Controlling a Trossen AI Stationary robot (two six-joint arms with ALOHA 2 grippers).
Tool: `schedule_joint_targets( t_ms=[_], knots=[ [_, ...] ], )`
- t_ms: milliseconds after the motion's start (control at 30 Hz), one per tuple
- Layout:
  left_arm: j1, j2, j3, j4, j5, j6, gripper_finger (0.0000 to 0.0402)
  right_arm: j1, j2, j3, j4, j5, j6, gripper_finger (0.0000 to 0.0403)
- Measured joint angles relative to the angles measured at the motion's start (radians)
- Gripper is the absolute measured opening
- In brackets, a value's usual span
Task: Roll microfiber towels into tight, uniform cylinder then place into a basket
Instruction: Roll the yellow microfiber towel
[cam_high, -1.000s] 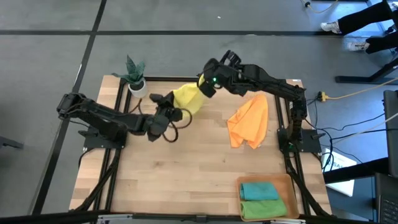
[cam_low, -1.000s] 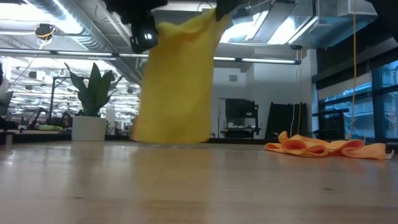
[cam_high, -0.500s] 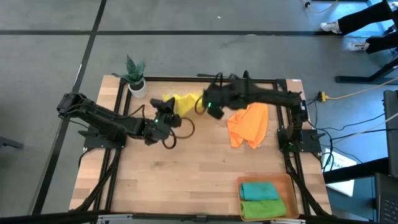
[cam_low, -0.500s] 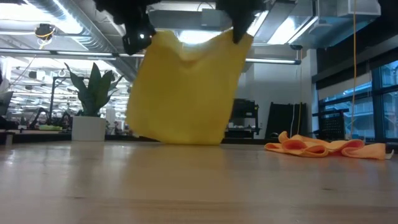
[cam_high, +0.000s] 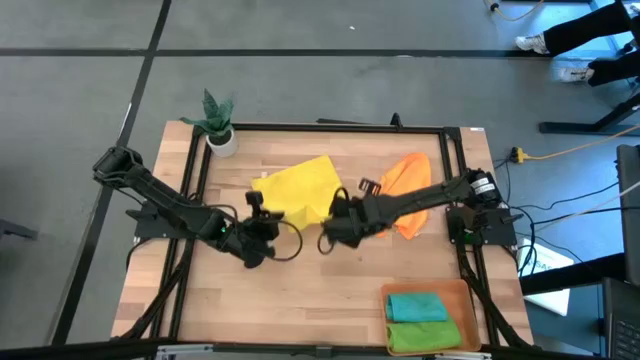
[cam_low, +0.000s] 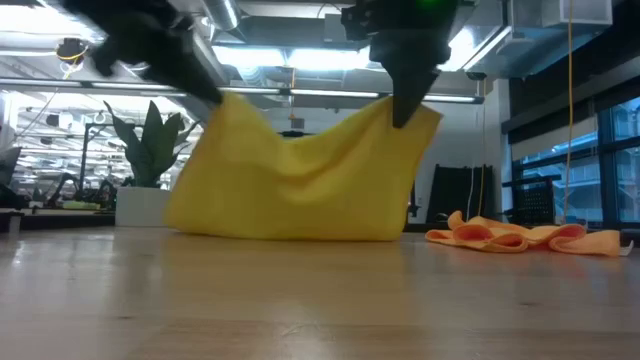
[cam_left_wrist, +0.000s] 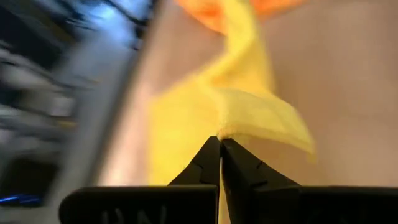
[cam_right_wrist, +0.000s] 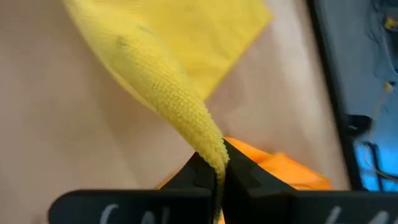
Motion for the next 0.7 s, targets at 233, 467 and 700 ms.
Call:
schedule_joint_targets(
  t_ms=[233,467,700],
  knots=[
    [-0.079,0.009,0.000,-0.091,0.339,-0.220,0.0000,0.090,0.000,-0.188,0.339,-0.147,-0.005,0.0010],
    [-0.129,0.103,0.000,-0.108,0.465,-0.338,0.0000,0.148,0.000,-0.359,0.641,-0.248,-0.005,0.0010],
    [-0.165,0.209,0.000,-0.106,0.472,-0.468,0.0000,0.183,-0.002,-0.414,0.740,-0.248,-0.003,0.0010]
  ],
)
